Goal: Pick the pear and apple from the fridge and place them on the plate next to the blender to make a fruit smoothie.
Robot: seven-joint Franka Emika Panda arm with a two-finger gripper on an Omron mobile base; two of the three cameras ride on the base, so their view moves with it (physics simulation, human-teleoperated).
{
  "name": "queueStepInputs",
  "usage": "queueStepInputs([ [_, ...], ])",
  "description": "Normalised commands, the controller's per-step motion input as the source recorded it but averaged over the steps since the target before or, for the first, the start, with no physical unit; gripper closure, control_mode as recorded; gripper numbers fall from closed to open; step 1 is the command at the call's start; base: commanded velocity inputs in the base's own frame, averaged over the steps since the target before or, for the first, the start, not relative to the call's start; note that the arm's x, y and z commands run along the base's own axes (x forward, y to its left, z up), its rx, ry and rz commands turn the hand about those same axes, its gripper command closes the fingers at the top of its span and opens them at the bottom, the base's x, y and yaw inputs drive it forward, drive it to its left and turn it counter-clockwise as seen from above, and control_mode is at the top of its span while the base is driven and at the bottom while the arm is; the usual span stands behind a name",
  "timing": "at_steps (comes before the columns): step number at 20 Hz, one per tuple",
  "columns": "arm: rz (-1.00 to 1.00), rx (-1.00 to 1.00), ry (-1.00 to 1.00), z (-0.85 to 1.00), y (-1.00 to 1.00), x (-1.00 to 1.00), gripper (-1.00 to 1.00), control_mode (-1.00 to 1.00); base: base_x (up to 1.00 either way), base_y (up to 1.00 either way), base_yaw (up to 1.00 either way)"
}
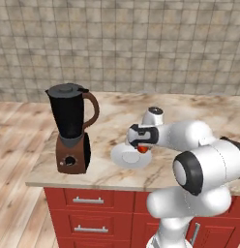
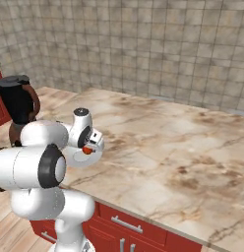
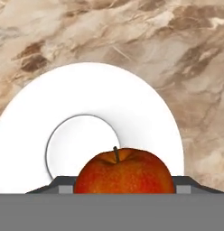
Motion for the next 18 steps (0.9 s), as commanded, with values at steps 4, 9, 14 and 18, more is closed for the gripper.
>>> queueStepInputs([
  [4, 0.02, -0.02, 0.0, -0.24, 0.37, 0.78, -1.0, -1.0, 0.0, 0.0, 0.0],
  [9, 0.0, -0.01, 0.0, -0.03, 0.14, 0.32, -1.0, -1.0, 0.0, 0.0, 0.0],
  [14, 0.0, 0.0, -0.01, 0.37, 0.0, -0.04, -1.0, -1.0, 0.0, 0.0, 0.0],
  [18, 0.0, -0.04, -0.08, 0.93, 0.0, -0.4, -1.0, -1.0, 0.0, 0.0, 0.0],
])
